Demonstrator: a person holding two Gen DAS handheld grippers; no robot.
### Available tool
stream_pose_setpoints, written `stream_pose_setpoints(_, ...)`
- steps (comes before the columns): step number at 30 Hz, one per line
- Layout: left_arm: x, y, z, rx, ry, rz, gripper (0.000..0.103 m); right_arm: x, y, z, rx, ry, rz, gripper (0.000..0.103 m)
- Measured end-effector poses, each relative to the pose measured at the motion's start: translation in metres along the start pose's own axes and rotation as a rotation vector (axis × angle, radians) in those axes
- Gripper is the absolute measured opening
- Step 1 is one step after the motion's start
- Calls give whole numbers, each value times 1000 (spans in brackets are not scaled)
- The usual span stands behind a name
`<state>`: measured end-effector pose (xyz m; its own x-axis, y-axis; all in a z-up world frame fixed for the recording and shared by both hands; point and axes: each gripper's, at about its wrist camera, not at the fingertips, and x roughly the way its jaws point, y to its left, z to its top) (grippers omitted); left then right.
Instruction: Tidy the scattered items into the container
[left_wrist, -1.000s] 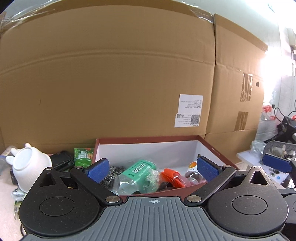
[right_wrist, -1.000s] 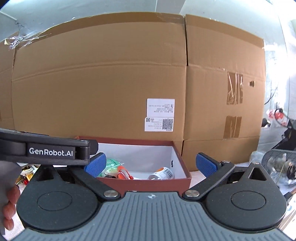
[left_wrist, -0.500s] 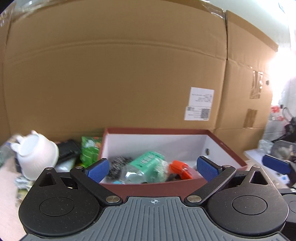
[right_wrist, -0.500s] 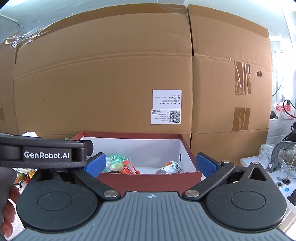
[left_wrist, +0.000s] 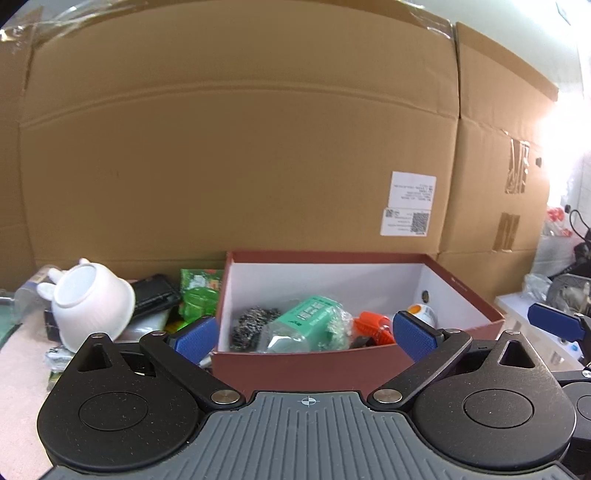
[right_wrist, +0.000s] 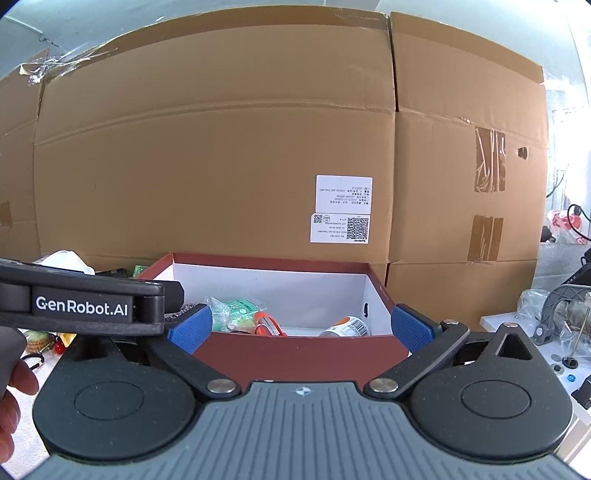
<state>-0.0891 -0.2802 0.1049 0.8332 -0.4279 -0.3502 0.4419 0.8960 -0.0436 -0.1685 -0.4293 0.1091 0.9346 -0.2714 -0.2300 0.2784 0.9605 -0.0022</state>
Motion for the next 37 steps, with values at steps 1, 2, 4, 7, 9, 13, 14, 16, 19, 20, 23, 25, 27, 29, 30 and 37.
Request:
stream_pose_setpoints(1,-3,0,0,-4,-9,4,103,-1,0,0,0,-2,1,103)
stream_pose_setpoints(2,-6,0,-1,-3,-18,6,103,-1,0,0,1,-6,1,103)
stream_pose_setpoints(4,-8,0,0,2,-19,8,103,-2,0,1,1,-12,3,103)
stream_pose_setpoints(7,-8,3,0,12,-19,-44,103,-2,1,1,-6,-12,2,103)
stream_pose_setpoints(9,-9,5,-1,18,-29,-89,103,-3,1,0,-4,-14,8,103)
stream_pose_setpoints(13,-15,-1,-2,62,-76,-85,103,-3,1,-1,4,-21,12,103)
stream_pose_setpoints(14,-17,-4,-2,78,-94,-64,103,-3,1,-1,9,-22,14,103)
stream_pose_setpoints(16,-17,-7,-1,74,-98,-44,103,-2,1,-2,11,-24,15,103)
stream_pose_setpoints(19,-14,-5,1,52,-55,-93,103,0,2,-2,11,-23,20,103)
stream_pose_setpoints(20,-15,-7,1,77,-56,-85,103,0,3,-2,10,-23,22,103)
stream_pose_setpoints(23,-17,-12,1,117,-54,-58,103,2,5,-4,-5,-12,19,103)
stream_pose_setpoints(25,-19,-15,1,130,-55,-66,103,3,5,-5,-4,-8,23,103)
stream_pose_setpoints(27,-22,-17,2,115,-58,-93,103,4,6,-6,-2,-8,20,103)
stream_pose_setpoints(29,-23,-15,4,91,-59,-128,103,5,6,-6,0,-9,22,103)
stream_pose_setpoints(30,-23,-15,5,84,-58,-134,103,5,7,-6,-1,-10,23,103)
stream_pose_setpoints(37,-19,-10,3,45,-70,-102,103,7,7,-8,-8,-2,24,103)
